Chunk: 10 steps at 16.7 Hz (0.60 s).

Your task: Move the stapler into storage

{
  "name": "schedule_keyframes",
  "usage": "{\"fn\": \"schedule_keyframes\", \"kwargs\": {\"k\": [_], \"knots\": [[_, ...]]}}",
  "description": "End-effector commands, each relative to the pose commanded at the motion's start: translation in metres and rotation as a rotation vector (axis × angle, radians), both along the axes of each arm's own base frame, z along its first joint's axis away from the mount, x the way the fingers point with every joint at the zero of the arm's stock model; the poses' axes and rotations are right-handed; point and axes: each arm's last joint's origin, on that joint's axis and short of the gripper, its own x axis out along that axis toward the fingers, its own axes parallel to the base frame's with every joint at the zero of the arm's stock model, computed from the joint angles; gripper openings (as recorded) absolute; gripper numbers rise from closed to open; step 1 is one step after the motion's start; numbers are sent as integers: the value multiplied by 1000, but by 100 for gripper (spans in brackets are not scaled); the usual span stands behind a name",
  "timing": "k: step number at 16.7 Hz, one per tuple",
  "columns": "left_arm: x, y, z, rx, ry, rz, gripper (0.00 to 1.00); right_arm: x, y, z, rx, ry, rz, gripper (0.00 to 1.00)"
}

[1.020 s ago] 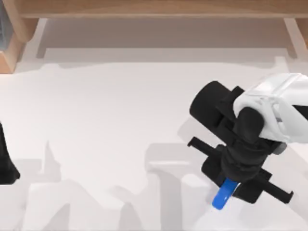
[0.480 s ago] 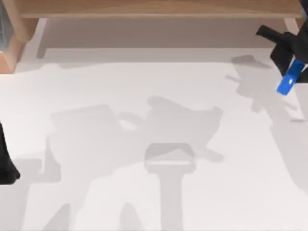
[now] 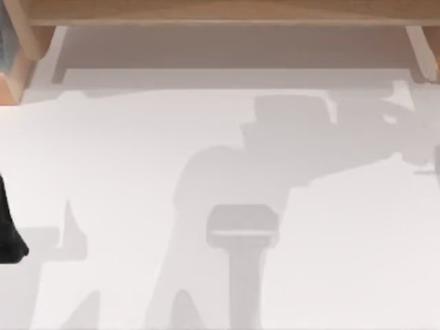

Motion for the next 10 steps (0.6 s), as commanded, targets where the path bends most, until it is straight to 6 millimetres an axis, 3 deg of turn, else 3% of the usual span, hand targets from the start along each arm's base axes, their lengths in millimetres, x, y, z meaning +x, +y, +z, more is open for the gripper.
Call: {"fn": "schedule_keyframes", "kwargs": {"k": [3, 5, 8, 10], "knots": [[0, 0, 0, 0, 0, 0, 100, 15, -50, -30, -8, 82, 125, 0], [0, 0, 0, 0, 0, 0, 100, 23, -70, -57, 9, 145, 211, 0], [0, 0, 0, 0, 0, 0, 100, 30, -80, -96, 55, 246, 318, 0], [0, 0, 0, 0, 0, 0, 100, 31, -80, -111, 80, 293, 351, 0]]}}
